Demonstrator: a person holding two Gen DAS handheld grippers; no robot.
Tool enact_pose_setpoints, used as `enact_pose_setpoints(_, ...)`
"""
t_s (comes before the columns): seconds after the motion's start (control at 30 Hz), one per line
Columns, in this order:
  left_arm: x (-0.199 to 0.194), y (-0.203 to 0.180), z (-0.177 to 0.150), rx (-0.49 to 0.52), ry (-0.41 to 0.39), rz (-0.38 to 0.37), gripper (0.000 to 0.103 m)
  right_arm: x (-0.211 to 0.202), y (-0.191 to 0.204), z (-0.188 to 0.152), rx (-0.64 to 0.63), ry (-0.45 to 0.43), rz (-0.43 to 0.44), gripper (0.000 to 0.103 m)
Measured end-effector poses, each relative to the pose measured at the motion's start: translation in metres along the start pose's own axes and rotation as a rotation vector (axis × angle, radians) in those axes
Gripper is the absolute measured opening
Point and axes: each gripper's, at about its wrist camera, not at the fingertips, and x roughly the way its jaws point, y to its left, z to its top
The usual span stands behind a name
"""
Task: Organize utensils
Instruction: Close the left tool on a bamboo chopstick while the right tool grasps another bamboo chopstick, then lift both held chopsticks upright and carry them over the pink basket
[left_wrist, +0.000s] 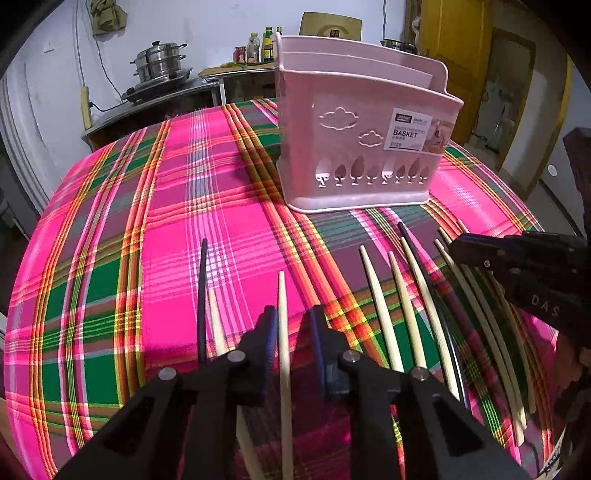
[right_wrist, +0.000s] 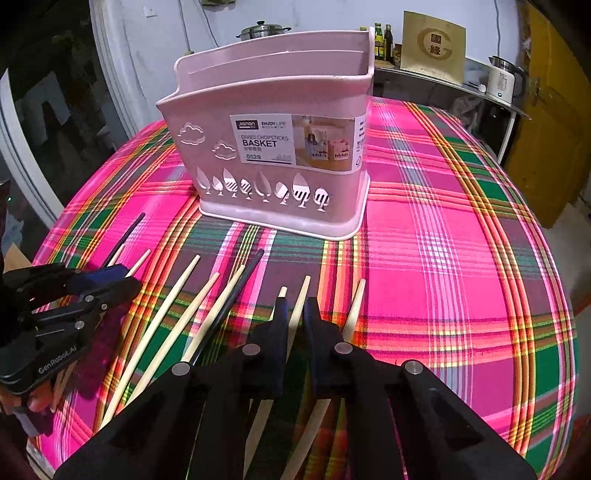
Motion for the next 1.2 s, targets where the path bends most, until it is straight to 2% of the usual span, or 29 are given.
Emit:
enact_pose_setpoints(0.2, 0.002, -0.006, 0.005, 0.026, 0.037, 0.011, 0.016, 0.007, 0.004, 0.005, -0.010, 0.029, -0.016, 0.008)
enact_pose_setpoints(0.3, 0.003, -0.007, 0.007, 0.026, 0.058, 0.002, 0.013, 0.009, 0.005, 0.009, -0.012, 0.034, -0.016, 0.008)
enact_pose_setpoints(0.37, 0.003, -0.008, 0.008, 0.027, 0.066, -0.003, 0.006, 0.009, 0.005, 0.010, -0.005, 0.037, -0.004, 0.006)
enact_pose_setpoints(0.53, -0.001, -0.013, 0.010, 0.022, 0.065, -0.023, 0.006, -0.002, 0.006, 0.007, 0.002, 0.015, 0.015, 0.006)
enact_pose_setpoints(0.73, -0.022, -0.013, 0.017, 0.006, 0.022, -0.038, 0.006, -0.024, 0.005, 0.011, 0.005, -0.032, 0.036, 0.006)
enact_pose_setpoints(1.2, -0.115, -0.015, 0.036, 0.001, -0.166, -0.064, 0.006, -0.107, 0.010, 0.026, 0.002, -0.214, 0.097, 0.005)
